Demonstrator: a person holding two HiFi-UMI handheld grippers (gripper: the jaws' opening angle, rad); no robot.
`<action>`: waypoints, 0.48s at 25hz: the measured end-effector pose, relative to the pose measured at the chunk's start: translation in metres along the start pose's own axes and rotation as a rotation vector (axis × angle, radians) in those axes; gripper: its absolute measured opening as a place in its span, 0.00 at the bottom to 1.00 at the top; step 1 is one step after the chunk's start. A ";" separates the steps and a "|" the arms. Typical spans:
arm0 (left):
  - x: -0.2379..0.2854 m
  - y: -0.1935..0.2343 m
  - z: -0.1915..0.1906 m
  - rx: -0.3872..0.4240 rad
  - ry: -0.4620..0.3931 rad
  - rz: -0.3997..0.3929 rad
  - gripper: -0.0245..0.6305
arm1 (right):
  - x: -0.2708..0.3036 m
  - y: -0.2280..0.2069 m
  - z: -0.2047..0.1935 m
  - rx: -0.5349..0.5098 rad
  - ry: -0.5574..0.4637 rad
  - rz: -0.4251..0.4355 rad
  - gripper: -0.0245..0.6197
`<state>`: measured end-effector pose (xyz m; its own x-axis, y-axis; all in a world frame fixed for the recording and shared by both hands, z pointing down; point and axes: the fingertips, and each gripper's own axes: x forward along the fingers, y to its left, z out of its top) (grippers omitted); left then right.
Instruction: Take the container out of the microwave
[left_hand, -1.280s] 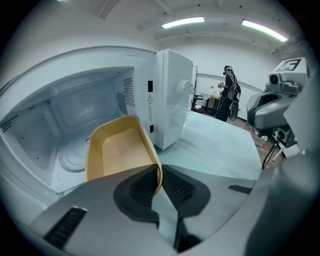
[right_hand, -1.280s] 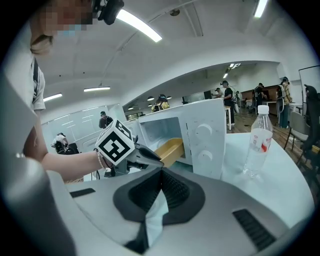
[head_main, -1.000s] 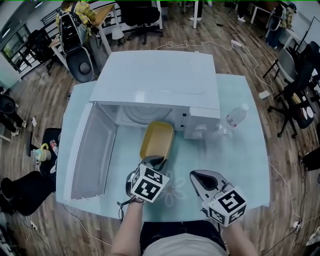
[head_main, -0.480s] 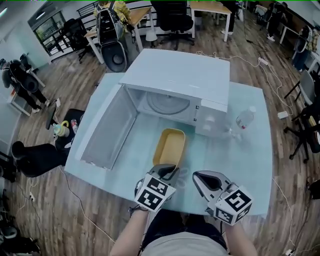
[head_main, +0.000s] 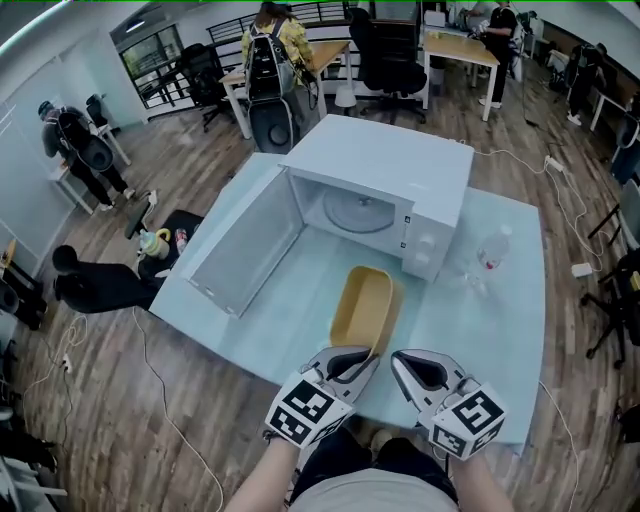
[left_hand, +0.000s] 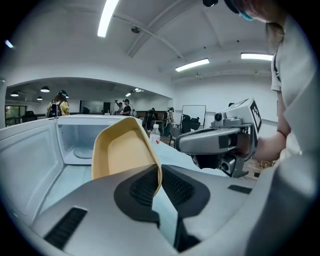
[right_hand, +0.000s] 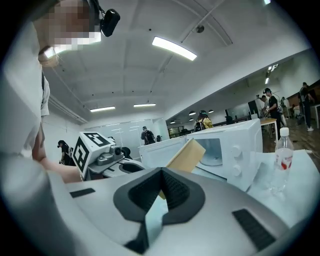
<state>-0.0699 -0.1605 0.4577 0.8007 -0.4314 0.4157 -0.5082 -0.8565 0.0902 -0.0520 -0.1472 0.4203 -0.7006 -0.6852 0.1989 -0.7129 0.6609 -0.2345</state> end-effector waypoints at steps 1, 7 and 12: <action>-0.003 -0.005 0.002 0.004 -0.011 0.012 0.09 | -0.005 0.002 0.001 -0.001 -0.007 0.004 0.05; -0.021 -0.025 0.024 -0.006 -0.108 0.102 0.09 | -0.032 0.010 0.015 -0.088 -0.031 0.004 0.05; -0.032 -0.033 0.045 -0.046 -0.185 0.114 0.09 | -0.056 0.017 0.037 -0.125 -0.092 0.004 0.05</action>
<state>-0.0641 -0.1310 0.4013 0.7796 -0.5731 0.2526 -0.6095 -0.7871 0.0953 -0.0241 -0.1093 0.3695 -0.7017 -0.7041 0.1087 -0.7125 0.6924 -0.1140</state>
